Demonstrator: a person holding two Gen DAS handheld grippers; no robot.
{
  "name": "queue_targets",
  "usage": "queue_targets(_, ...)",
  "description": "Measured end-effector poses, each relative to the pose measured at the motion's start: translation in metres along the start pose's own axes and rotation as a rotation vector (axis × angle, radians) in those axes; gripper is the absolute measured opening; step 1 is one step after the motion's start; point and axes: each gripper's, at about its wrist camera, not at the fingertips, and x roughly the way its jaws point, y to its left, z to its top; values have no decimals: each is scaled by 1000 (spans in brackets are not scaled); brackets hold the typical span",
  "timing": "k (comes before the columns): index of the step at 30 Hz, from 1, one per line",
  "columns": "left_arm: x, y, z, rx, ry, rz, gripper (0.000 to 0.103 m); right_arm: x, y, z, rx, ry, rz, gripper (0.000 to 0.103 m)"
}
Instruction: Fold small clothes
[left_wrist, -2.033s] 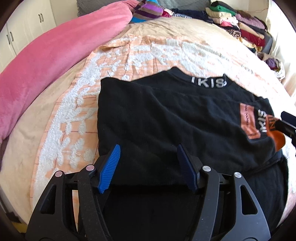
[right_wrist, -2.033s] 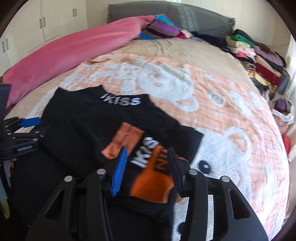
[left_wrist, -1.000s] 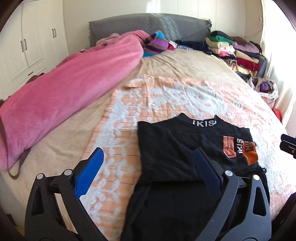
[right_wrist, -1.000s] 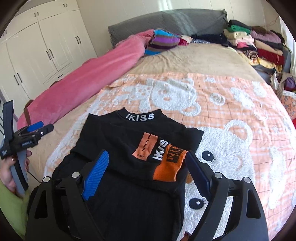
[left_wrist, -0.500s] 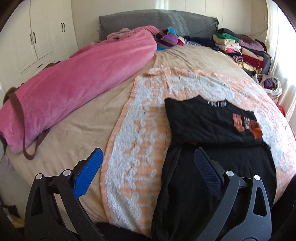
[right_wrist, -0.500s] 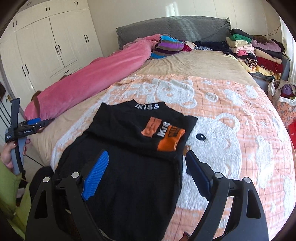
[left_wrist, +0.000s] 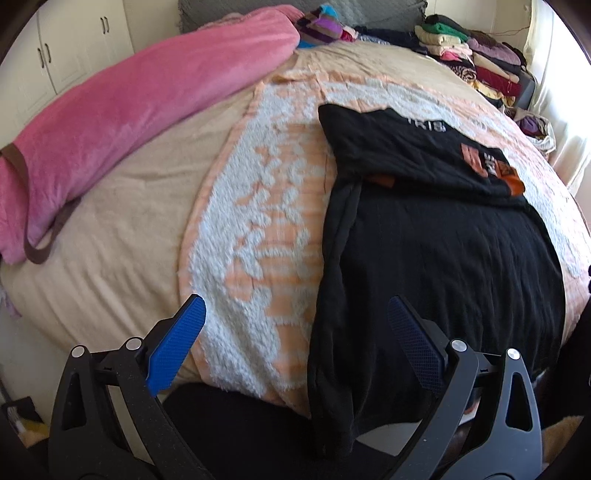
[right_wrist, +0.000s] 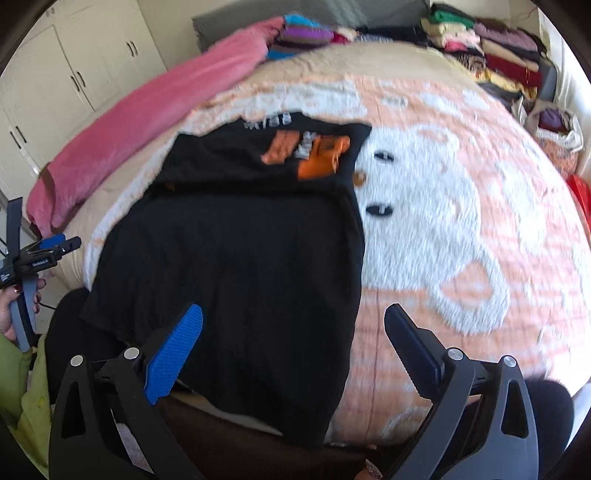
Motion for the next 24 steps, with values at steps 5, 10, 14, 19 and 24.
queue_targets(5, 17, -1, -13, -1, 60, -26, 93, 29, 7, -12, -33, 107, -61, 98)
queue_targets(10, 30, 0, -19, -15, 111, -60, 93, 49, 3, -15, -7, 177, -88, 98)
queue_targets(14, 42, -3, -24, -7, 160, -80, 93, 65, 2, -19, 2, 253, -82, 97)
queue_targets(19, 57, -11, -25, 13, 220, -93, 76, 69, 8, -20, -20, 276, -39, 63)
queue_targets(24, 63, -20, -26, 39, 238, -120, 39, 61, 2, -16, 12, 243, 13, 26)
